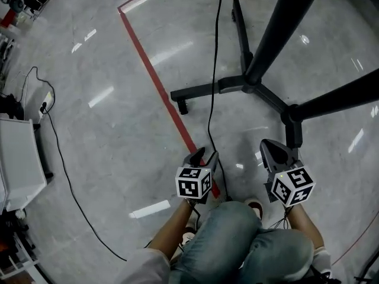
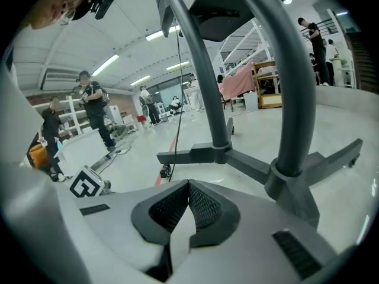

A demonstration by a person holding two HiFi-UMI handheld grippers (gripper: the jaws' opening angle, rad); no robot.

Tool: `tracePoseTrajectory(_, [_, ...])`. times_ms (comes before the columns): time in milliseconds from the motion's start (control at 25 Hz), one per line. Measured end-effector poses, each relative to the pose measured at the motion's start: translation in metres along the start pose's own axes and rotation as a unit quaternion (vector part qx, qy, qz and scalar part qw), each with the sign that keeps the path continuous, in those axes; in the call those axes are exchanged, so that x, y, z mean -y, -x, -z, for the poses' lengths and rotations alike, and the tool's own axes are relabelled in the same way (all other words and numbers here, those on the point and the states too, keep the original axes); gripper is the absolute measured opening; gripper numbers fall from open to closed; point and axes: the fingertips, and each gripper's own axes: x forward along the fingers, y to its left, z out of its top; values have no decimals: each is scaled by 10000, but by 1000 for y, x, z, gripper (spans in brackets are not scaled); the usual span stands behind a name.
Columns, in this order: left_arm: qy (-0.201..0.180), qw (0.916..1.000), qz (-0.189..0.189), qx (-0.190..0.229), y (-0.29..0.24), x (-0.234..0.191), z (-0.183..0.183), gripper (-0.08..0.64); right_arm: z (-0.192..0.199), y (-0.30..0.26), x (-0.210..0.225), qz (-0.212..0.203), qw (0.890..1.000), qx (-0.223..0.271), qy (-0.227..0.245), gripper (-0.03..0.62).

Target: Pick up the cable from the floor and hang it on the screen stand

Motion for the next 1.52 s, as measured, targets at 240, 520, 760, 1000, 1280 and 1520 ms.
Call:
tracePoseTrajectory(240, [319,9982,-287,-409,-35,-8,22,187,16,6,7,115,9999,-19,41,17])
tracePoseTrajectory(520, [662,9903,-696,-1008,-43,4,65,156,39,40,23,435,9982,-256,-311,17])
tracePoseTrajectory(760, [468,9861,-1294,-935,-56,-24,53,60,25,26,33,390,9990,73,-187,17])
tracePoseTrajectory(1000, [268,9818,-1636,-922,-54,-25,51,25,28,28,33,421,9986,86,-307,17])
tracePoseTrajectory(1280, [354,9870,-1477,-534,-45,-24,37,14,24,28,34,468,9984,157,-281,17])
tracePoseTrajectory(1520, [201,9903,-1375,-43,-26,-15,3,13,21,25,30,437,9985,159,-298,17])
